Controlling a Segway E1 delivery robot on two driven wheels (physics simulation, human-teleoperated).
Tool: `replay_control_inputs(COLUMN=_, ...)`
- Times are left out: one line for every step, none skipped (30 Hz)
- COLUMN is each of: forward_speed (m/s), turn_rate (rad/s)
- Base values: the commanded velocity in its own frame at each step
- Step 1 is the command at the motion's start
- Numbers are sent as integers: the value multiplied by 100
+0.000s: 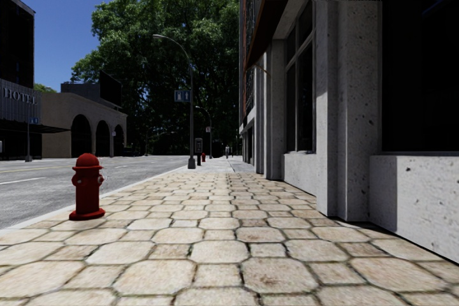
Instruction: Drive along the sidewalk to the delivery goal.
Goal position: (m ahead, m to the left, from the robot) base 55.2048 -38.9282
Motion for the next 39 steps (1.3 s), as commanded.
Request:
replay_control_inputs(forward_speed=200, turn_rate=0)
replay_control_inputs(forward_speed=200, turn_rate=0)
replay_control_inputs(forward_speed=200, turn_rate=0)
replay_control_inputs(forward_speed=200, turn_rate=0)
replay_control_inputs(forward_speed=200, turn_rate=0)
replay_control_inputs(forward_speed=200, turn_rate=0)
replay_control_inputs(forward_speed=200, turn_rate=0)
replay_control_inputs(forward_speed=200, turn_rate=0)
replay_control_inputs(forward_speed=200, turn_rate=0)
replay_control_inputs(forward_speed=200, turn_rate=0)
replay_control_inputs(forward_speed=200, turn_rate=0)
replay_control_inputs(forward_speed=200, turn_rate=0)
replay_control_inputs(forward_speed=200, turn_rate=0)
replay_control_inputs(forward_speed=200, turn_rate=0)
replay_control_inputs(forward_speed=200, turn_rate=0)
replay_control_inputs(forward_speed=200, turn_rate=0)
replay_control_inputs(forward_speed=200, turn_rate=0)
replay_control_inputs(forward_speed=200, turn_rate=0)
replay_control_inputs(forward_speed=200, turn_rate=0)
replay_control_inputs(forward_speed=200, turn_rate=0)
replay_control_inputs(forward_speed=200, turn_rate=0)
replay_control_inputs(forward_speed=200, turn_rate=0)
replay_control_inputs(forward_speed=200, turn_rate=0)
replay_control_inputs(forward_speed=200, turn_rate=0)
replay_control_inputs(forward_speed=200, turn_rate=0)
replay_control_inputs(forward_speed=200, turn_rate=0)
replay_control_inputs(forward_speed=200, turn_rate=0)
replay_control_inputs(forward_speed=200, turn_rate=0)
replay_control_inputs(forward_speed=200, turn_rate=0)
replay_control_inputs(forward_speed=200, turn_rate=0)
replay_control_inputs(forward_speed=200, turn_rate=0)
replay_control_inputs(forward_speed=200, turn_rate=0)
replay_control_inputs(forward_speed=200, turn_rate=0)
replay_control_inputs(forward_speed=200, turn_rate=0)
replay_control_inputs(forward_speed=200, turn_rate=0)
replay_control_inputs(forward_speed=200, turn_rate=0)
replay_control_inputs(forward_speed=200, turn_rate=0)
replay_control_inputs(forward_speed=200, turn_rate=0)
replay_control_inputs(forward_speed=200, turn_rate=0)
